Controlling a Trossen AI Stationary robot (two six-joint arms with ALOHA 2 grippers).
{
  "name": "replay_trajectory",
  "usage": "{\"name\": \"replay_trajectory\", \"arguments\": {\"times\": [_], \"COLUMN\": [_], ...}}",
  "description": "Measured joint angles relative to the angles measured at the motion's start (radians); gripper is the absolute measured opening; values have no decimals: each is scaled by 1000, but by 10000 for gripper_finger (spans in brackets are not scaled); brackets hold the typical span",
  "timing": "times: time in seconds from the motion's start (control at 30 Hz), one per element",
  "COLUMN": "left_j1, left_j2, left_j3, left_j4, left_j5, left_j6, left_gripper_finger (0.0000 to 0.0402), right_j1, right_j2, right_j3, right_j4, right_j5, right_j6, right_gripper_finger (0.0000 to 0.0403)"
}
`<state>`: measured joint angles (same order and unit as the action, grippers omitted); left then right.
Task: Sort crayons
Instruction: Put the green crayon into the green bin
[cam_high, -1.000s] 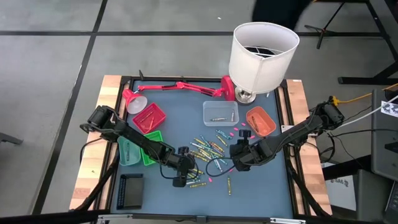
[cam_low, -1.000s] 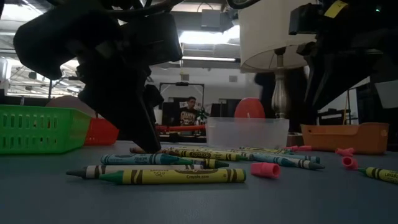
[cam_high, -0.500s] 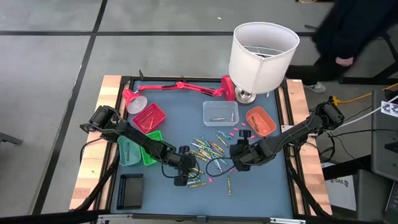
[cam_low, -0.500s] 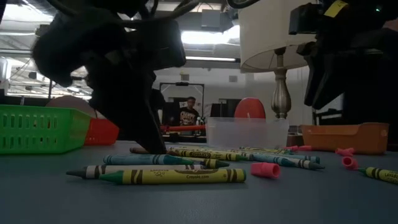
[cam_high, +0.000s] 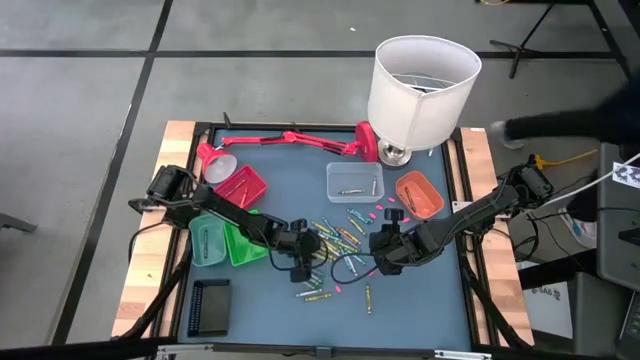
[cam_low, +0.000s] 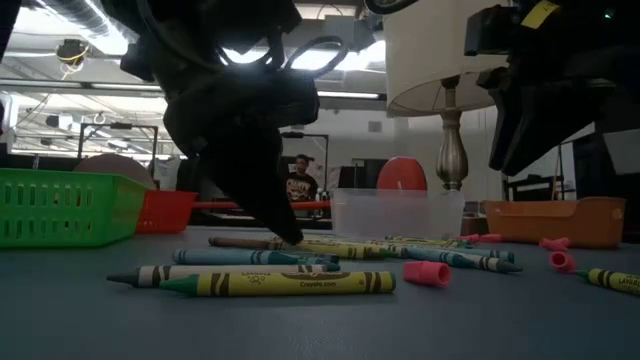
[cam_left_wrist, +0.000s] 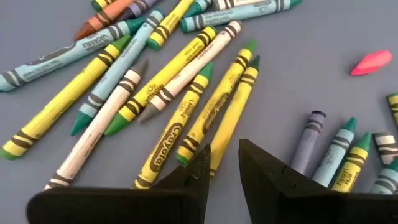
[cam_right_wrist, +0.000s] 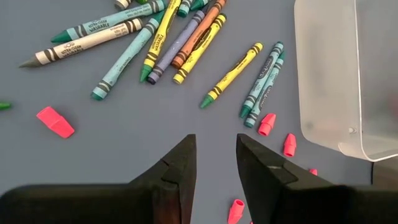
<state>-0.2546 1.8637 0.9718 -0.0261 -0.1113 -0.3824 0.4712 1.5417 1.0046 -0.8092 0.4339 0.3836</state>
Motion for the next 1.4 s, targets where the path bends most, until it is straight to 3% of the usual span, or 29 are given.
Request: {"name": "replay_trajectory", "arguments": {"times": [0.17, 0.63, 0.97, 1.4], "left_j1": [8, 4, 3, 4], "left_j2": [0, 2, 2, -71], "left_j3": [0, 1, 1, -1], "left_j4": [-3, -93, -93, -116], "left_j5": [40, 34, 23, 24], "left_j6": [31, 64, 105, 105], "left_gripper_finger": [68, 66, 6, 4], "right_j1": [0, 0, 0, 0], "right_j2": [0, 0, 0, 0], "right_j3": [0, 0, 0, 0], "right_j4": [0, 1, 1, 1], "right_j5": [0, 0, 0, 0], "right_j6": [0, 0, 0, 0], "right_gripper_finger": [111, 111, 111, 111]}}
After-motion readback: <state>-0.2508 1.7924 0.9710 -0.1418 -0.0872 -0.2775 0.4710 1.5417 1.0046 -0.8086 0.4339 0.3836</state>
